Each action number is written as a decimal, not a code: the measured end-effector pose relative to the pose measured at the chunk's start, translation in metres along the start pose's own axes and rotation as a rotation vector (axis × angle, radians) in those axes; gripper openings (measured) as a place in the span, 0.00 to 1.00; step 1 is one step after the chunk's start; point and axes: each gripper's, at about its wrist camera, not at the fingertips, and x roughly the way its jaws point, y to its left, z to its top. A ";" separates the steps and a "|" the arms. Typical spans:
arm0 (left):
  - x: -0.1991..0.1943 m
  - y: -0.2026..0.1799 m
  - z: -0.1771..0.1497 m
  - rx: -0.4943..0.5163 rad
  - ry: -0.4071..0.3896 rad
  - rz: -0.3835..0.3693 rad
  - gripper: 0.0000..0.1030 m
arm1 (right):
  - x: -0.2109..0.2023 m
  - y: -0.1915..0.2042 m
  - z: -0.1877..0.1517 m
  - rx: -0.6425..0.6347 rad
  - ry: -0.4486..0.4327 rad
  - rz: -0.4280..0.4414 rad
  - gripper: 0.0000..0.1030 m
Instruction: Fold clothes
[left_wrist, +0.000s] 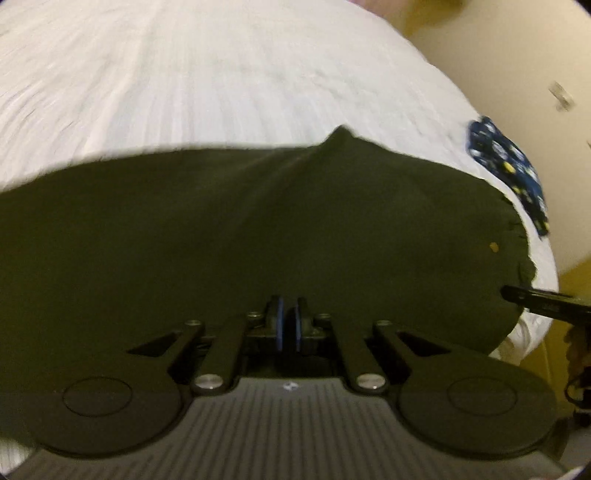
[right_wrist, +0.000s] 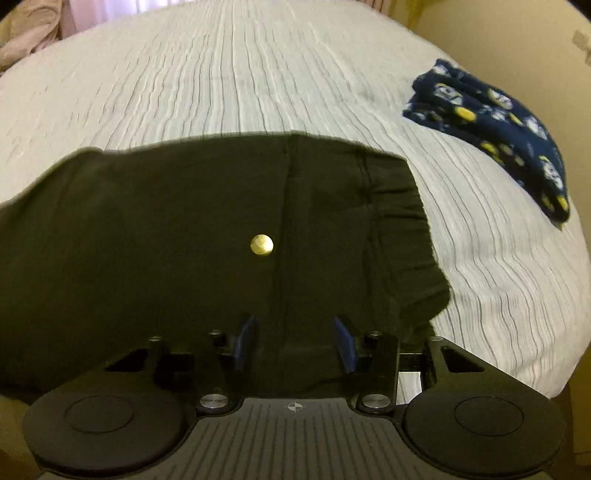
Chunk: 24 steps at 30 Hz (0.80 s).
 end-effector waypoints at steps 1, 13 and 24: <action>-0.007 0.000 -0.010 -0.027 -0.013 0.022 0.04 | -0.004 -0.004 -0.005 0.025 -0.011 0.015 0.46; -0.148 -0.092 -0.079 -0.117 -0.100 0.251 0.06 | -0.127 -0.039 -0.045 0.079 0.008 0.186 0.46; -0.264 -0.149 -0.110 -0.129 -0.184 0.366 0.20 | -0.239 -0.034 -0.055 0.024 -0.025 0.259 0.46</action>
